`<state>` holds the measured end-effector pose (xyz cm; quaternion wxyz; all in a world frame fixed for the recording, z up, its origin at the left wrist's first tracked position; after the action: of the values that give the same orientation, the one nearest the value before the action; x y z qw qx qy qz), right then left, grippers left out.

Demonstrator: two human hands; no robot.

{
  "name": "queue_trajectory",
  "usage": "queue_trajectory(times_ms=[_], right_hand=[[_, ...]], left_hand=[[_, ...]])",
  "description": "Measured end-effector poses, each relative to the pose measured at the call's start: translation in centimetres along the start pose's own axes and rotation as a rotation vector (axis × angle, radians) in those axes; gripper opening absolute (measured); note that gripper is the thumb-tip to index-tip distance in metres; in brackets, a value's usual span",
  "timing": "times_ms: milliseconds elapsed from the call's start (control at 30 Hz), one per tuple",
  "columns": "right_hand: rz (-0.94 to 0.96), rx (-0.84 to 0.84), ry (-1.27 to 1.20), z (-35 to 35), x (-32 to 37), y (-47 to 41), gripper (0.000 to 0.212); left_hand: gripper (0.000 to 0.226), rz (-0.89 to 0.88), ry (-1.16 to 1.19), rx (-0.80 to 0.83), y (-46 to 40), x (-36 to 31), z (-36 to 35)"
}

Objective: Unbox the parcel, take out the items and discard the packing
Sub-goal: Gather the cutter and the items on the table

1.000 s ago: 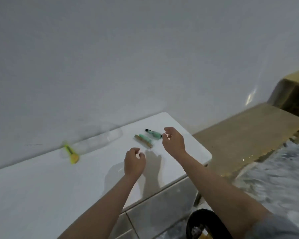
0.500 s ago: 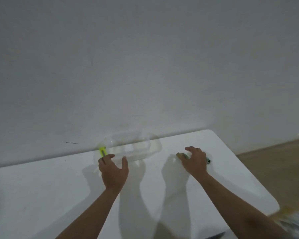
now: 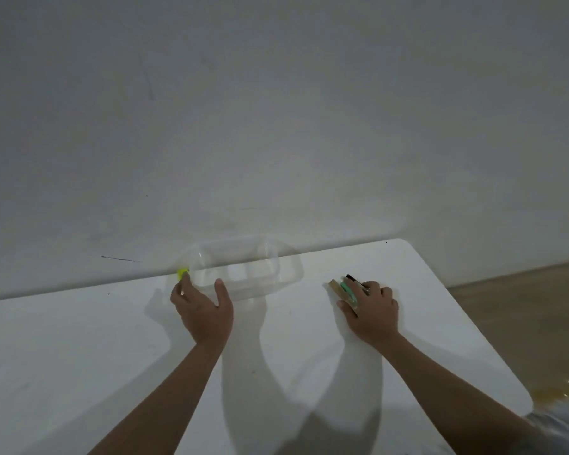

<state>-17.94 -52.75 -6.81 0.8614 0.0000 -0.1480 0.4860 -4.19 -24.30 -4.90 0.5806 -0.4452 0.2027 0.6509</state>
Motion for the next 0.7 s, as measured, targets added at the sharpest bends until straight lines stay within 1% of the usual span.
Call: queue_trajectory(times_ms=[133, 200, 267, 400, 467, 567, 700], right_hand=[[0.018, 0.018, 0.042, -0.4, 0.4, -0.1, 0.05], [0.045, 0.037, 0.082, -0.6, 0.4, -0.4, 0.05], [0.078, 0.066, 0.102, -0.5, 0.4, -0.7, 0.052], [0.09, 0.123, 0.07, -0.2, 0.4, -1.2, 0.056], [0.103, 0.132, -0.002, 0.1, 0.7, -1.1, 0.056], [0.143, 0.108, -0.196, 0.9, 2.5, -1.0, 0.053], [0.32, 0.09, -0.42, 3.0, 7.9, -2.3, 0.054]], left_hand=[[0.067, -0.148, -0.049, 0.116, -0.6, 0.4, -0.2], [0.07, -0.156, -0.083, 0.175, -1.0, 0.5, -0.1], [0.074, -0.178, -0.125, 0.201, -1.1, 0.6, 0.1], [0.078, -0.188, -0.179, 0.241, -1.2, 0.9, 0.5], [0.077, -0.182, -0.185, 0.261, -1.3, 1.0, 0.7], [0.073, -0.175, -0.178, 0.282, -1.5, 1.0, 0.8], [0.072, -0.159, -0.163, 0.282, -1.7, 0.8, 1.2]])
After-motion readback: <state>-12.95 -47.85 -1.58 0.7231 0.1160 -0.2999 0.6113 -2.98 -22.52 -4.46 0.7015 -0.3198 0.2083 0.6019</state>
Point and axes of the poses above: each hand's wrist, its own y-axis away from the middle knuckle, its own z-axis out of the back of the hand, x = y × z, the point moved 3 cm from there along -y, towards the middle knuckle, and after that the axes turned 5 degrees about -y, right-handed, at the moved point
